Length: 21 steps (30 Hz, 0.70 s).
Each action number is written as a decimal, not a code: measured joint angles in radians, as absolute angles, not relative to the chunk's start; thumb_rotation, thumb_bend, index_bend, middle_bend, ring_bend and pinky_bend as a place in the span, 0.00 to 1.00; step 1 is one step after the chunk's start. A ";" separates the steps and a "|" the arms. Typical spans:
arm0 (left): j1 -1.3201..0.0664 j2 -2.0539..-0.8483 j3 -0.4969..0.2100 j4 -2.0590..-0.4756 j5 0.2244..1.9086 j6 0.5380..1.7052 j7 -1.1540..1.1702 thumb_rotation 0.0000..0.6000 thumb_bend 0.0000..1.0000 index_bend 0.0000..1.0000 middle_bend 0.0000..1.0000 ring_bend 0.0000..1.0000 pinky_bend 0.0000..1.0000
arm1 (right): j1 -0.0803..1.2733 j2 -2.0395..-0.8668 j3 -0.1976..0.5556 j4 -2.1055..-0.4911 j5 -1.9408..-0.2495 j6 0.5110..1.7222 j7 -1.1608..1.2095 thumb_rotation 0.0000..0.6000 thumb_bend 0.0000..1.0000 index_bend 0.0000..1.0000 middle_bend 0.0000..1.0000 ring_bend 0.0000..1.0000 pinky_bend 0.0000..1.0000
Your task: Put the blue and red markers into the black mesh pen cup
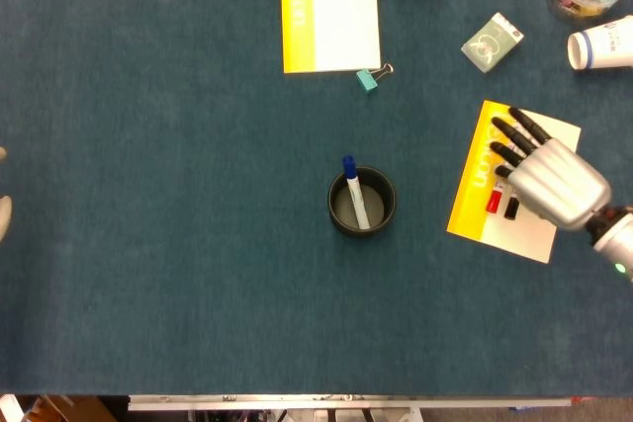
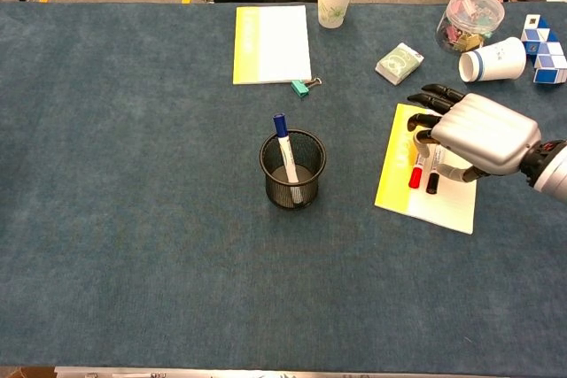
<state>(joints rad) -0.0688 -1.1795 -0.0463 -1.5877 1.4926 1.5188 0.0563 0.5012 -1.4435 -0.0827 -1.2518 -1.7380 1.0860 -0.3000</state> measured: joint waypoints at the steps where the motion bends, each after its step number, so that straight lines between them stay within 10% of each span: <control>1: -0.066 -1.177 -0.046 -1.587 1.491 1.521 0.055 1.00 0.36 0.31 0.21 0.20 0.10 | 0.505 -1.446 -0.082 -1.253 -1.737 1.079 -0.302 1.00 0.25 0.49 0.29 0.03 0.00; 21: -0.056 -1.169 -0.045 -1.574 1.483 1.525 0.039 1.00 0.36 0.31 0.21 0.20 0.10 | 0.542 -1.454 -0.084 -1.300 -1.712 1.020 -0.360 1.00 0.20 0.47 0.28 0.03 0.00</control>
<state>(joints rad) -0.0558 -1.1689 -0.0453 -1.5740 1.4830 1.5253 0.0393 0.5422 -1.4541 -0.0840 -1.2996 -1.7122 1.0200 -0.3605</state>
